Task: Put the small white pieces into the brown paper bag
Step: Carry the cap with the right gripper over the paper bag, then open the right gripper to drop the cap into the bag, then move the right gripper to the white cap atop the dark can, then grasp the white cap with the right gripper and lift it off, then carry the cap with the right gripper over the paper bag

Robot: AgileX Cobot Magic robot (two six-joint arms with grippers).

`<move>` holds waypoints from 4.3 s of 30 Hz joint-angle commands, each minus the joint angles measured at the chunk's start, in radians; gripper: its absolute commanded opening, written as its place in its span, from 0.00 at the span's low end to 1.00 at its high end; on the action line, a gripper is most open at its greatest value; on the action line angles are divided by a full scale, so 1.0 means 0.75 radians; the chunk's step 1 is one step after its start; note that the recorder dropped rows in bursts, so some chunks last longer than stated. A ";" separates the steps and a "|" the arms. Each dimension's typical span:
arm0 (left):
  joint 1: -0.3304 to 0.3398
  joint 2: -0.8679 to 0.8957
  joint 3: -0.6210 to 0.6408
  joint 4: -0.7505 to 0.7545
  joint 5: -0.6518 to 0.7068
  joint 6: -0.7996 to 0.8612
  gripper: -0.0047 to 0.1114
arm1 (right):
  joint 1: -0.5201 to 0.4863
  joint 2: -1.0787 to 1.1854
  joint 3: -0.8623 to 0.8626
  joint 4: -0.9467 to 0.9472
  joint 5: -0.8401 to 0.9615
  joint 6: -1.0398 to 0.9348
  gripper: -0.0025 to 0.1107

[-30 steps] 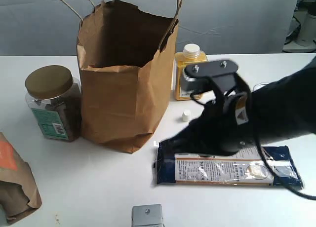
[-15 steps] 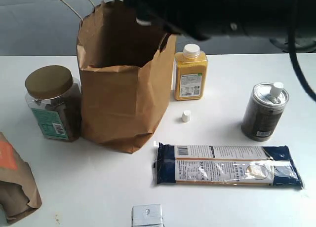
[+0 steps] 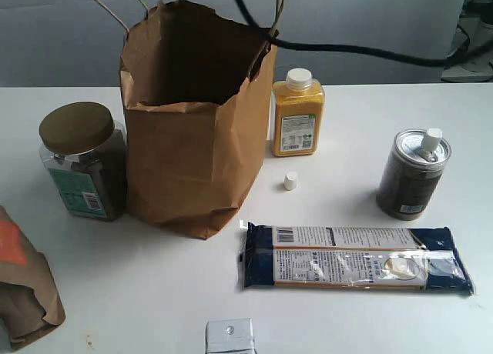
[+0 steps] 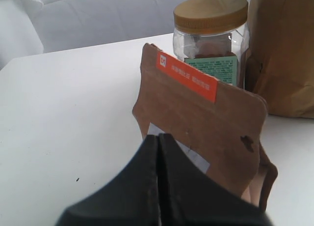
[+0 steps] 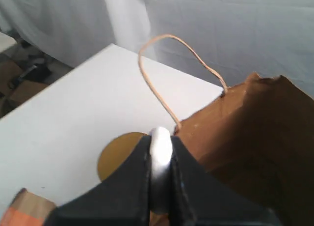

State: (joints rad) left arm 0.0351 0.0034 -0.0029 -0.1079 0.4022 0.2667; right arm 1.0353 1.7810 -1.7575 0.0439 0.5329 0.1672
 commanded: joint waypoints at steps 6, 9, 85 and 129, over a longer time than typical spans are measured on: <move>-0.005 -0.005 0.004 -0.012 -0.010 -0.003 0.04 | -0.003 0.164 -0.234 -0.271 0.251 0.214 0.27; -0.005 -0.005 0.004 -0.012 -0.010 -0.003 0.04 | -0.003 0.168 -0.234 -0.335 0.274 0.306 0.38; -0.005 -0.005 0.004 -0.012 -0.010 -0.003 0.04 | -0.716 -0.104 0.620 -0.523 0.399 0.377 0.47; -0.005 -0.005 0.004 -0.012 -0.010 -0.003 0.04 | -0.450 -0.532 0.984 -0.282 0.394 0.237 0.02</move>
State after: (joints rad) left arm 0.0351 0.0034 -0.0029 -0.1079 0.4022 0.2667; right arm 0.6369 1.4662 -1.0933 -0.2259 0.8847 0.3580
